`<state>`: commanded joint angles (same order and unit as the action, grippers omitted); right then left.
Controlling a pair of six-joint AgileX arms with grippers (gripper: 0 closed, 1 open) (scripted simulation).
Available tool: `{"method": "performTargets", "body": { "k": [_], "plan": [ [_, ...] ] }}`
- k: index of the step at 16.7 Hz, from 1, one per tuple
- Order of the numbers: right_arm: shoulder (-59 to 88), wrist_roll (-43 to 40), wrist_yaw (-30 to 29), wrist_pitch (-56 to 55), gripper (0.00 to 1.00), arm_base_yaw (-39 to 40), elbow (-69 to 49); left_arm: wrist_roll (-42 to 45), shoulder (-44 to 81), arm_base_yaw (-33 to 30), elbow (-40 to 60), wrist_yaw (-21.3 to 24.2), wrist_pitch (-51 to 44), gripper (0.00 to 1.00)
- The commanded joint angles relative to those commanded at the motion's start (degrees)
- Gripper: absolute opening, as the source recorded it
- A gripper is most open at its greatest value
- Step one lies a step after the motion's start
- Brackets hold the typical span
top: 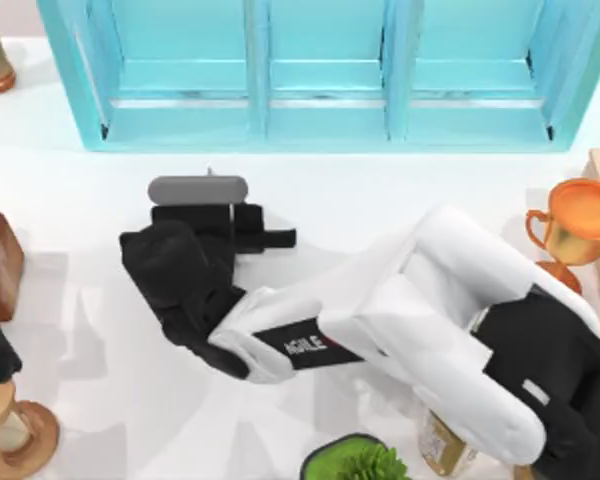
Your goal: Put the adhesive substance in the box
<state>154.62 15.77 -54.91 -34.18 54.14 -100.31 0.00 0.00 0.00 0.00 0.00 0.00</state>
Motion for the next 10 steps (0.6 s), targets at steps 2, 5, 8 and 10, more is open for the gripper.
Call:
{"method": "performTargets", "body": {
  "k": [2,5,8,10],
  "plan": [
    [0.0,0.0,0.0,0.0,0.1,0.0,0.0,0.0,0.0,0.0,0.0,0.0,0.0,1.0],
    [0.0,0.0,0.0,0.0,0.0,0.0,0.0,0.0,0.0,0.0,0.0,0.0,0.0,1.0],
    [0.0,0.0,0.0,0.0,0.0,0.0,0.0,0.0,0.0,0.0,0.0,0.0,0.0,1.0],
    [0.0,0.0,0.0,0.0,0.0,0.0,0.0,0.0,0.0,0.0,0.0,0.0,0.0,1.0]
  ]
}}
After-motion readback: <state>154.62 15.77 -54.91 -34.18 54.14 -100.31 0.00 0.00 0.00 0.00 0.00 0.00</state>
